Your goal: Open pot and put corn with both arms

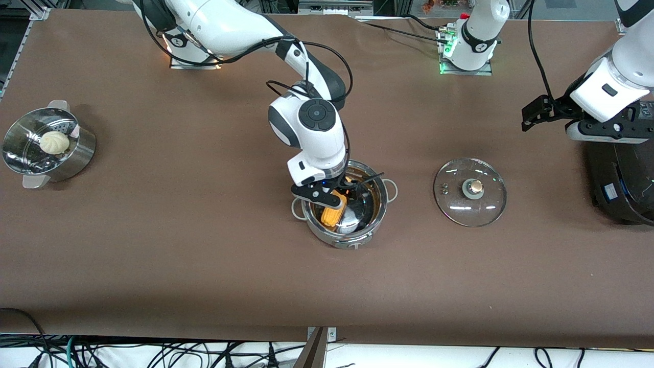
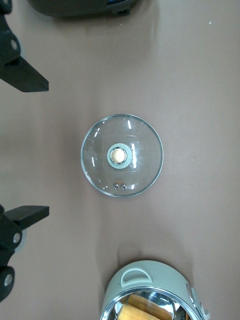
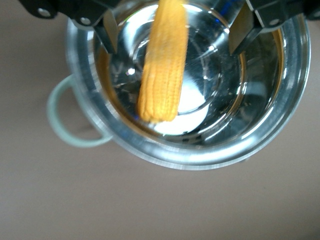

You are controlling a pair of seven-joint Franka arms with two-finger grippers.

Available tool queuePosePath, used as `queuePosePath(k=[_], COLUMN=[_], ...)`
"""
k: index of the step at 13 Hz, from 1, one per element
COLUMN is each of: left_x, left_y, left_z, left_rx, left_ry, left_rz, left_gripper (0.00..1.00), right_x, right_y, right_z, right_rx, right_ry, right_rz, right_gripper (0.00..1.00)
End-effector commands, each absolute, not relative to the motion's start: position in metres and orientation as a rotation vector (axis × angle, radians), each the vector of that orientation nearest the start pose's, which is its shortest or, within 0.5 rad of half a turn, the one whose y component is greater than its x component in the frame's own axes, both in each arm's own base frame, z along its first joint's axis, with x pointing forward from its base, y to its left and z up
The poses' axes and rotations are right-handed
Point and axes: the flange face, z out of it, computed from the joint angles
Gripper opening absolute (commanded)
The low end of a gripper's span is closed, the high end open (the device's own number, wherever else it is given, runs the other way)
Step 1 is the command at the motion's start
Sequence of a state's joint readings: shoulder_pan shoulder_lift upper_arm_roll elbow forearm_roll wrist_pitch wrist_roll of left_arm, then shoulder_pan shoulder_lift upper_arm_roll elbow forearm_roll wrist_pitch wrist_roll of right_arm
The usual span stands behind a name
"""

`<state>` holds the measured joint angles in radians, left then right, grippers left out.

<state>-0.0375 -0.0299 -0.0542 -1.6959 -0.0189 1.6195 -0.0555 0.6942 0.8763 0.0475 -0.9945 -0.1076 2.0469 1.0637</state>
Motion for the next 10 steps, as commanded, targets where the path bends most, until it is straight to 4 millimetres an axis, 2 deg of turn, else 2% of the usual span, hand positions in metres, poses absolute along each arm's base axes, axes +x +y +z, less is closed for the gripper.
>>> queuePosePath(k=[1,2,3,5,7,8,10], left_x=[0.544,0.544,0.544,0.544,0.544,0.544,0.544], left_y=[-0.052,-0.052,-0.053,-0.052,-0.053,-0.053,-0.053], left_z=[0.592,0.592,0.592,0.592,0.592,0.592,0.592], left_rx=[-3.145,-3.145,-3.145,-3.145,-3.145,-3.145,-3.145], left_ry=[0.045,0.043,0.045,0.043,0.045,0.045,0.045], left_rz=[0.093,0.095,0.095,0.095,0.095,0.095,0.095], left_gripper=[1.0,1.0,1.0,1.0,1.0,1.0,1.0], right_x=[0.63,0.645,0.66,0.679,0.68,0.68,0.66], right_y=[0.453,0.414,0.37,0.288,0.22,0.192,0.113], right_z=[0.409,0.427,0.445,0.487,0.526,0.529,0.538], right_rx=[-3.074,-3.124,-3.146,-3.122,-3.141,-3.156,-3.155], right_ry=[0.265,0.187,0.189,0.307,0.272,0.258,0.364], right_rz=[-0.242,-0.203,-0.158,-0.087,-0.036,-0.009,0.037], right_gripper=[1.0,1.0,1.0,1.0,1.0,1.0,1.0])
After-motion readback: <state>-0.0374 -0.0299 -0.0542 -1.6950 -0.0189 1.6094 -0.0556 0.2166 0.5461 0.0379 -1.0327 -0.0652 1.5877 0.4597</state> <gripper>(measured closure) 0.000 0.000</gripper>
